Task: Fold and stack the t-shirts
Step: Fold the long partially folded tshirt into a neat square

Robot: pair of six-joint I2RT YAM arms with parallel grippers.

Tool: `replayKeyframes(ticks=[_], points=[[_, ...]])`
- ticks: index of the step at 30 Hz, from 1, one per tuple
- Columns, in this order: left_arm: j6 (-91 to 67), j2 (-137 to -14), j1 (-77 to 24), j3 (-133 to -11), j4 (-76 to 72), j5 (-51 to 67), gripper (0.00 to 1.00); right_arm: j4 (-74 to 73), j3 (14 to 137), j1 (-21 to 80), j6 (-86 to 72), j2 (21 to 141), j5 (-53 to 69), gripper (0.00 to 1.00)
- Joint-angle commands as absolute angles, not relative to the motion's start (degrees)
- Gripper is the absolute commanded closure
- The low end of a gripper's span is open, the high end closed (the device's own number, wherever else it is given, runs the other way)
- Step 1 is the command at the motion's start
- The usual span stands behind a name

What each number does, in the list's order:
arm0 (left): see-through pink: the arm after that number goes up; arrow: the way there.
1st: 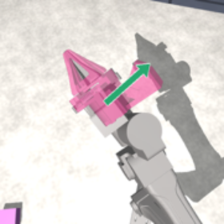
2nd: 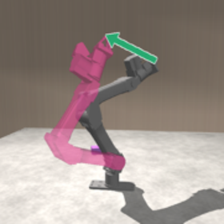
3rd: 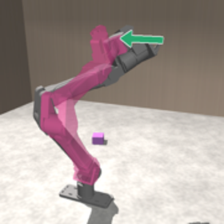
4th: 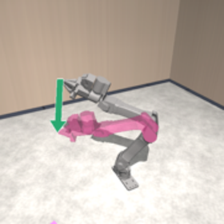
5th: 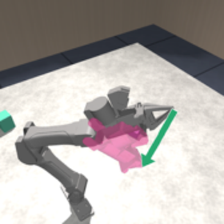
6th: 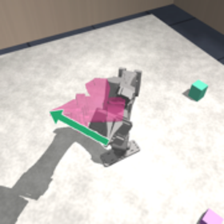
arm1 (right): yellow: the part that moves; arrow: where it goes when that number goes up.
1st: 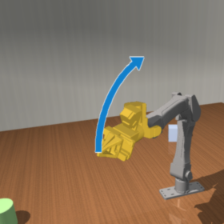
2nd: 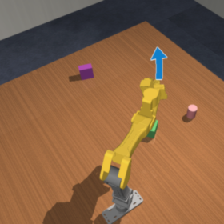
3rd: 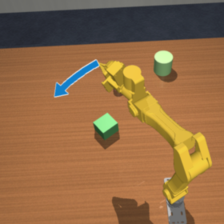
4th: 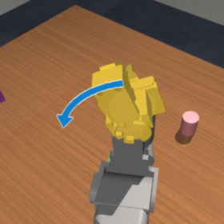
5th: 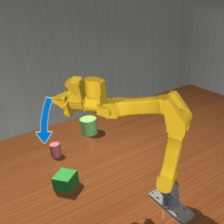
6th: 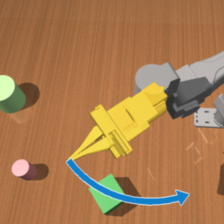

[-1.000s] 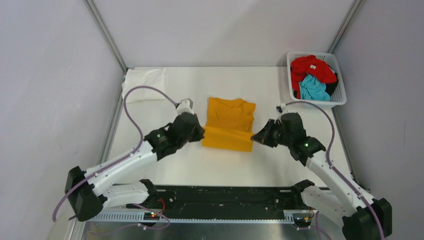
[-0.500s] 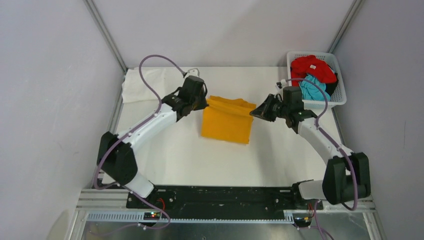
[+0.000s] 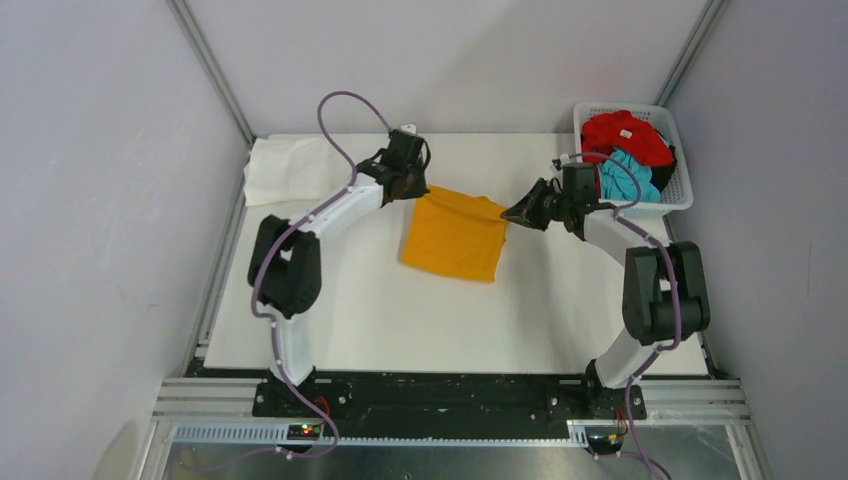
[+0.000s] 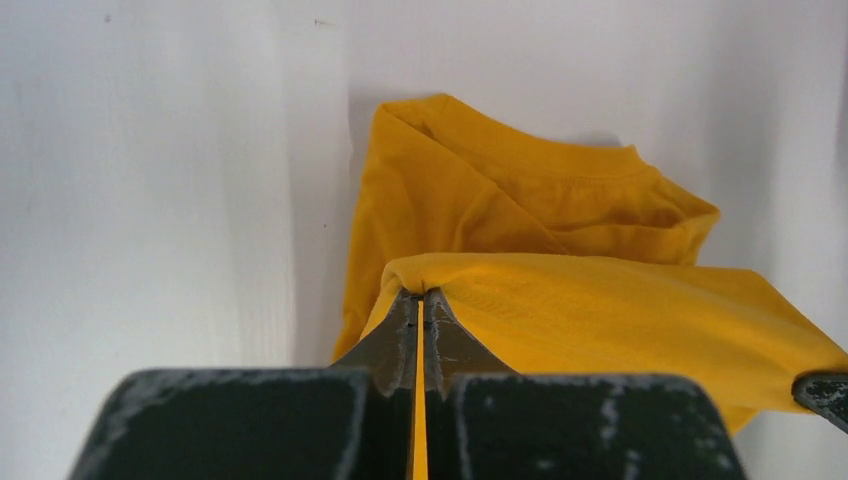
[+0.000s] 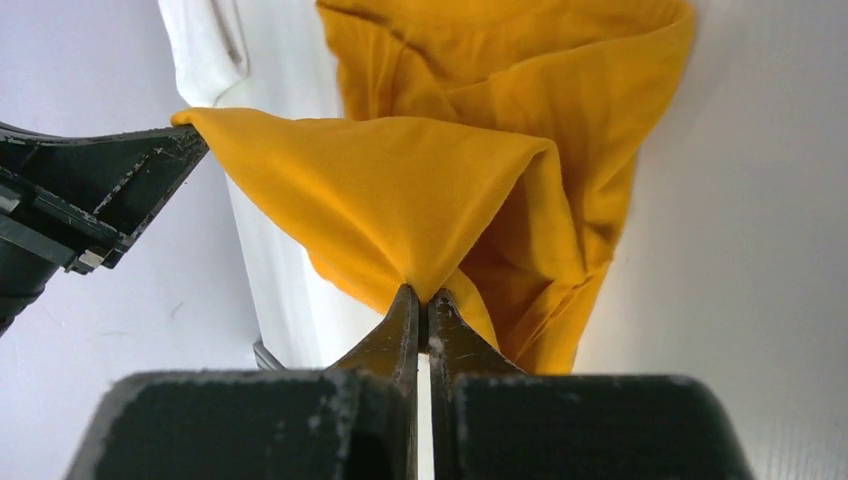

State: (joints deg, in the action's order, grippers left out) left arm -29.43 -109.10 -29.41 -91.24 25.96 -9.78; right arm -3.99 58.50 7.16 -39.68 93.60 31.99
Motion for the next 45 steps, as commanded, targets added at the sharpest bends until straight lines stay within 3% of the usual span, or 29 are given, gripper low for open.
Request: replayKeyframes(ticks=[1, 7, 8, 10, 11, 12, 13, 15, 16, 17, 19, 24, 28, 37, 40, 41, 45], points=[[-26.9, -114.58, -27.71, -97.87, 25.4, -12.15, 1.0, -0.72, 62.25, 5.61, -41.06, 97.79, 30.47, 1.0], [-27.86, -122.18, -26.69, -104.46, 25.6, -9.79, 1.0, 1.4, 65.21, 4.53, -42.2, 103.42, 28.54, 1.0], [-28.03, -122.97, -26.53, -105.14, 25.68, -9.33, 0.98, 1.76, 65.52, 4.34, -42.5, 104.5, 28.55, 0.92], [-28.51, -124.87, -26.13, -107.09, 26.05, -7.95, 0.82, 2.31, 66.62, 4.11, -42.67, 105.84, 28.9, 0.84], [-28.35, -125.9, -25.98, -108.38, 26.38, -6.8, 0.61, 2.27, 67.52, 3.99, -42.73, 106.18, 29.09, 0.81], [-28.24, -126.55, -25.91, -108.99, 26.74, -5.87, 0.49, 2.15, 67.99, 3.66, -42.79, 106.53, 29.09, 0.72], [-28.2, -126.64, -25.88, -110.08, 26.82, -5.49, 0.27, 2.18, 68.66, 3.5, -42.75, 106.28, 29.07, 0.67], [-28.08, -126.34, -25.84, -111.33, 26.83, -4.54, 0.07, 2.45, 68.95, 3.43, -42.97, 105.09, 28.24, 0.38], [-27.92, -125.8, -25.84, -111.77, 26.88, -3.73, 0.04, 2.32, 68.98, 3.43, -42.76, 104.53, 27.96, 0.28], [-27.89, -125.48, -25.84, -111.87, 26.89, -3.27, 0.01, 1.72, 68.99, 3.71, -42.47, 103.37, 27.82, 0.07], [-27.93, -124.39, -25.92, -111.96, 26.83, -1.22, 0.01, -0.52, 68.99, 4.47, -41.04, 101.44, 27.14, 0.01], [-28.73, -123.37, -26.52, -111.68, 26.73, 10.2, 0.0, 0.08, 67.13, 6.9, -40.9, 98.25, 30.9, 0.01], [-29.69, -125.8, -27.2, -113.48, 26.45, 11.8, 0.0, 5.83, 66.65, 8.42, -43.73, 99.28, 33.31, 0.0], [-32.74, -136.76, -27.16, -119.59, 26.53, 8.24, 0.0, 18.93, 69.11, 7.47, -53.46, 113.74, 35.46, 0.0], [-33.52, -139.66, -26.96, -122.09, 26.59, 5.59, 0.02, 11.48, 75.45, 6.77, -51.1, 120.56, 34.6, 0.01], [-34.35, -140.93, -26.84, -122.74, 26.64, 6.03, 0.09, 9.61, 78.32, 6.72, -49.73, 121.81, 34.78, 0.01], [-36.58, -138.26, -26.25, -117.48, 26.91, 7.16, 0.01, 4.37, 80.04, 7.6, -47.67, 125.34, 34.46, 0.01]])
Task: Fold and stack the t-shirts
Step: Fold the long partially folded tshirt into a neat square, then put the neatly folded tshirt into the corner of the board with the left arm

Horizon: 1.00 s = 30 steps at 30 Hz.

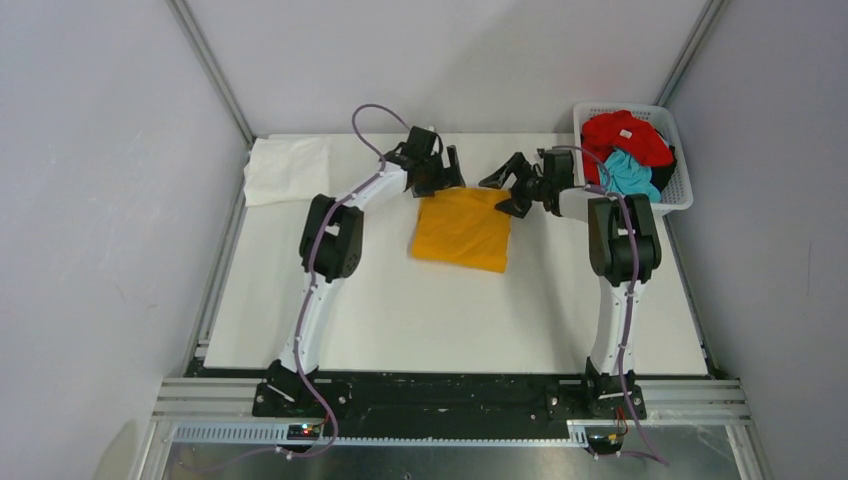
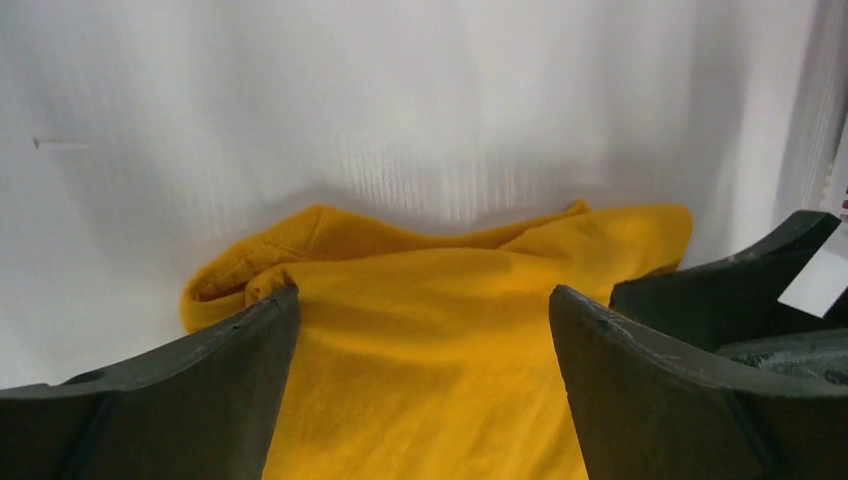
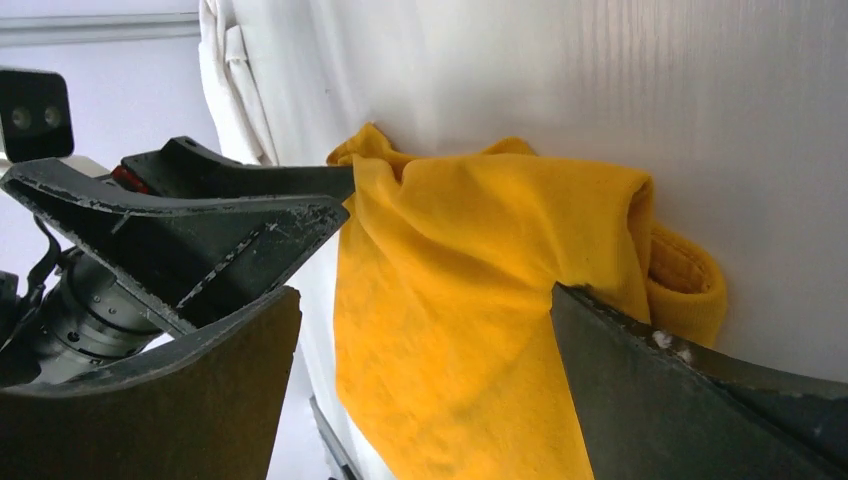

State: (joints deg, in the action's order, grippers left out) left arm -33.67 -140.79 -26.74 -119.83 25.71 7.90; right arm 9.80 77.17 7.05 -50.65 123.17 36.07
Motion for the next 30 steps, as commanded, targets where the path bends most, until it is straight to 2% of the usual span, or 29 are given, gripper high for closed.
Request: replayKeyframes(ticks=[1, 6, 10, 15, 20, 24, 30], points=[[-36.79, -137.16, -26.26, -115.47, 26.95, 6.93, 0.01, 2.96, 80.06, 7.81, -47.03, 125.42, 34.37, 0.01], [-38.13, -128.88, -26.54, -100.01, 26.9, 4.16, 0.0, -2.69, 78.36, 8.99, -43.78, 122.26, 32.13, 0.01], [-38.59, -124.0, -26.66, -93.06, 26.88, 2.54, 0.0, -4.41, 76.04, 9.79, -41.3, 118.42, 30.09, 0.0], [-37.66, -117.31, -27.1, -90.62, 26.8, -3.07, 0.0, -5.68, 76.13, 8.8, -39.39, 112.22, 27.78, 0.0], [-37.15, -110.82, -27.26, -90.15, 26.84, -6.59, 0.0, -13.33, 76.0, 8.63, -34.98, 102.08, 21.8, 0.0], [-38.65, -104.44, -28.09, -84.25, 26.8, -9.04, 0.0, -15.18, 69.89, 9.35, -33.76, 93.59, 15.08, 0.01], [-42.47, -104.02, -28.63, -75.44, 26.79, -7.36, 0.0, -13.56, 54.49, 8.56, -35.38, 79.15, 8.57, 0.01]])
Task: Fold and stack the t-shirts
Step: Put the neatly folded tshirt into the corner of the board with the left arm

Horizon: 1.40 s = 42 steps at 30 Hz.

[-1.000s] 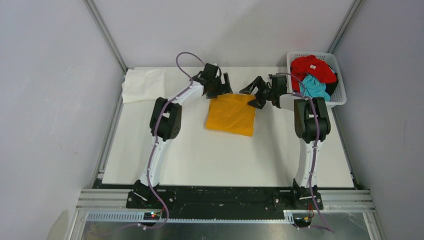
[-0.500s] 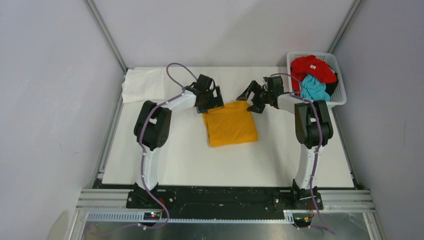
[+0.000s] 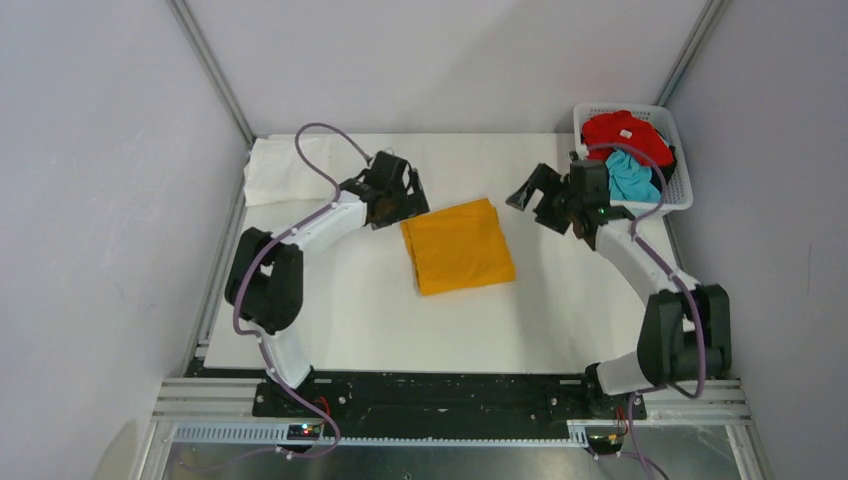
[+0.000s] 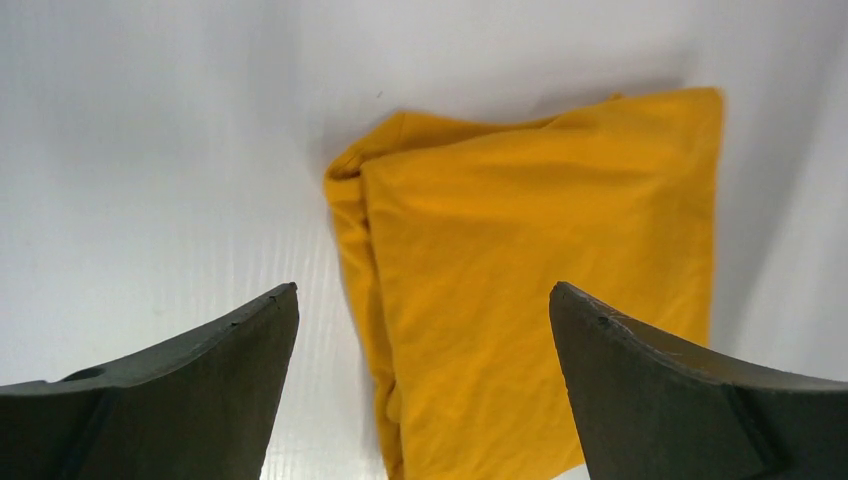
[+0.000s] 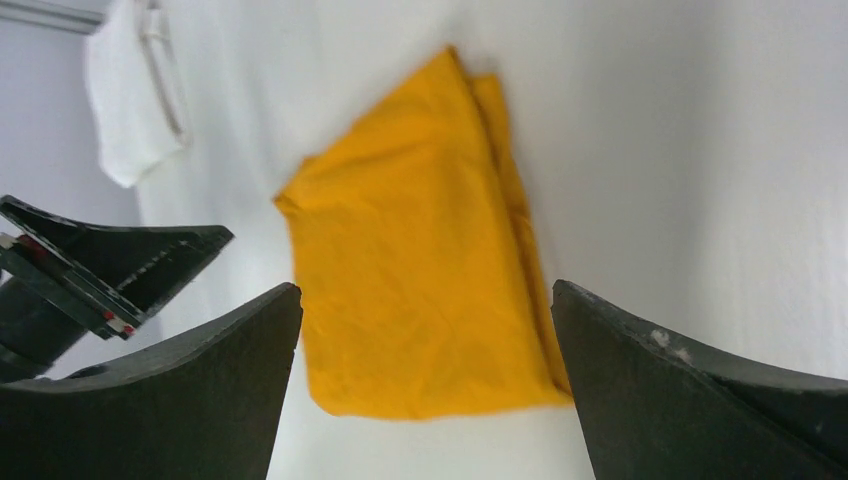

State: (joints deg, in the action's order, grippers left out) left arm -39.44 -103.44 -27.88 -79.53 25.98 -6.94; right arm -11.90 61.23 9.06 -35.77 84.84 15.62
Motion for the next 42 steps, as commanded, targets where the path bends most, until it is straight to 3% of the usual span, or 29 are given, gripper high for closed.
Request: replayKeyframes(ticks=[1, 7, 12, 19, 22, 24, 25, 26, 35, 42], points=[[-42.68, -104.26, -28.87, -74.49, 26.71, -6.78, 0.0, -13.7, 53.44, 8.09, -35.48, 76.15, 8.02, 0.01], [-44.07, -107.92, -31.8, -73.92, 26.49, -4.74, 0.06, -15.29, 48.73, 6.67, -34.97, 66.83, 4.5, 0.0], [-46.73, -110.16, -33.38, -71.99, 26.41, -6.16, 0.28, -15.18, 47.5, 6.09, -34.52, 64.43, 3.09, 0.01], [-48.04, -114.86, -34.86, -71.93, 26.46, -7.72, 0.46, -14.93, 46.95, 5.29, -34.49, 65.08, 3.6, 0.01], [-46.81, -116.46, -34.84, -73.98, 26.56, -8.73, 0.64, -14.55, 46.67, 5.09, -34.27, 64.88, 3.82, 0.01], [-45.9, -116.99, -34.86, -75.56, 26.84, -10.06, 0.81, -14.37, 46.48, 4.71, -34.07, 64.72, 3.93, 0.01], [-44.83, -116.96, -34.88, -76.01, 27.41, -10.17, 0.95, -14.3, 46.36, 4.43, -34.0, 64.65, 4.12, 0.01], [-43.86, -116.45, -34.89, -76.81, 27.73, -10.94, 0.97, -14.25, 46.29, 4.28, -33.9, 64.63, 4.22, 0.01], [-21.33, -112.83, -31.66, -83.95, 32.77, -31.37, 1.0, -13.92, 44.86, 2.78, -32.88, 62.16, 4.89, 0.01], [-3.57, -120.7, -25.36, -97.39, 31.99, -37.35, 1.0, -13.66, 43.95, 2.52, -32.09, 59.17, 3.4, 0.01]])
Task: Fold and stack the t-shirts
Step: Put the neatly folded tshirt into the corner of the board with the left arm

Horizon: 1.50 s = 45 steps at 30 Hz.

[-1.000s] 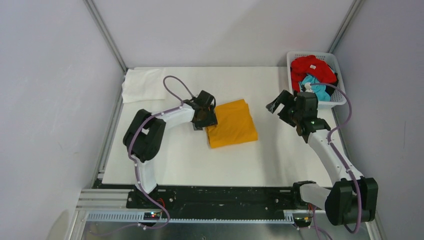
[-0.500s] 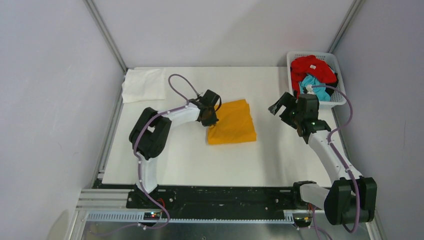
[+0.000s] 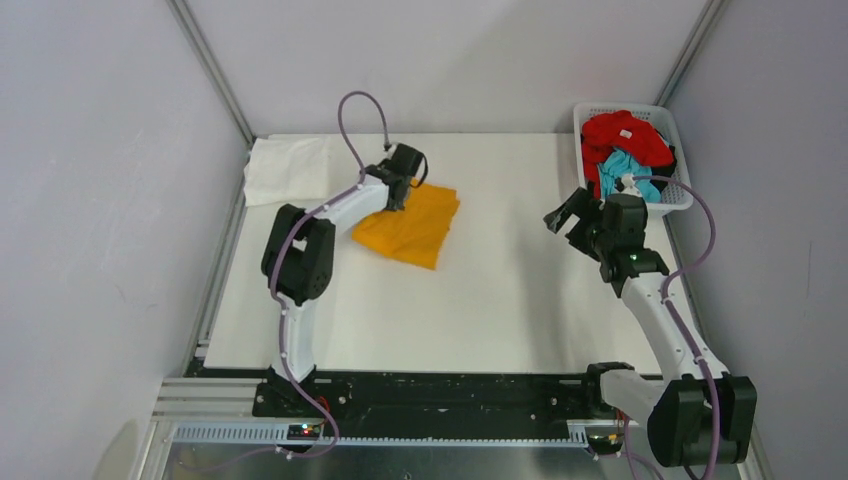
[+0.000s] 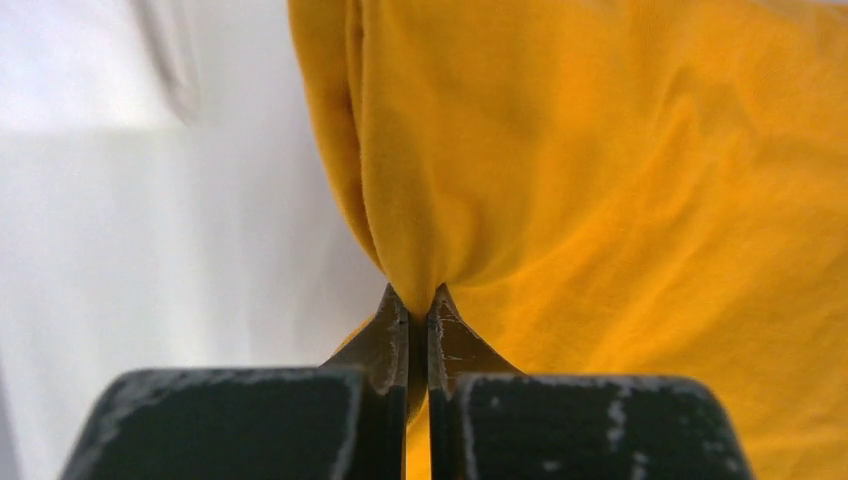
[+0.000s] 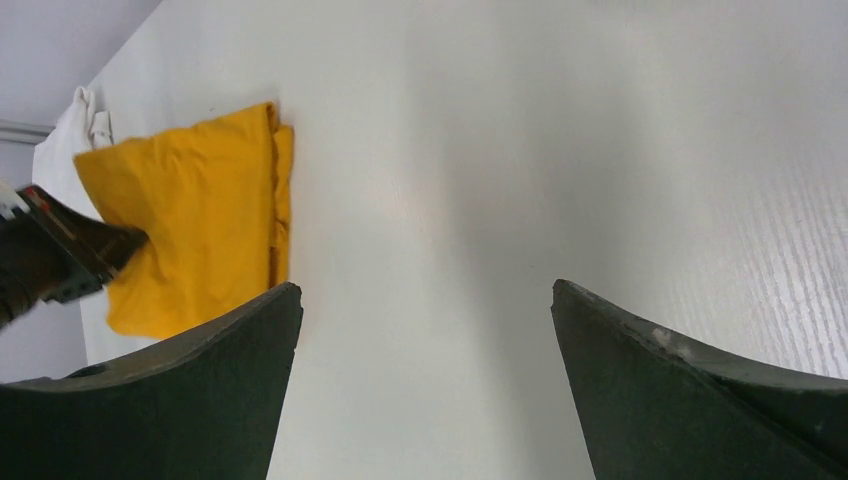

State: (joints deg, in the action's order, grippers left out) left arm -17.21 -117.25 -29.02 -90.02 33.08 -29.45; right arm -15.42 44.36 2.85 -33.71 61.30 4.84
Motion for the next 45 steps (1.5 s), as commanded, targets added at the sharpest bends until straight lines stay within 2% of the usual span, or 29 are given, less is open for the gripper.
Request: replayKeyframes(ticks=[1, 11, 16, 21, 45], points=[[-2.62, -121.61, -24.03, -100.59, 31.81, -37.0, 1.0, -13.57, 43.9, 2.49, -31.91, 59.07, 3.28, 0.01], [12.7, -133.47, -17.23, -122.47, 30.33, -40.56, 1.0, -11.89, 43.81, 2.25, -31.25, 60.74, 1.61, 0.01], [19.45, -135.86, -14.62, -129.07, 28.72, -41.67, 1.0, -11.11, 43.84, 2.2, -31.07, 61.88, 0.44, 0.01], [22.53, -132.74, -12.89, -129.9, 25.18, -38.96, 1.0, -10.37, 43.8, 2.25, -30.95, 63.41, 0.01, 0.0], [24.92, -121.48, -11.07, -128.39, 23.52, -42.08, 1.0, -11.07, 43.79, 2.2, -31.08, 64.48, -1.94, 0.01]])
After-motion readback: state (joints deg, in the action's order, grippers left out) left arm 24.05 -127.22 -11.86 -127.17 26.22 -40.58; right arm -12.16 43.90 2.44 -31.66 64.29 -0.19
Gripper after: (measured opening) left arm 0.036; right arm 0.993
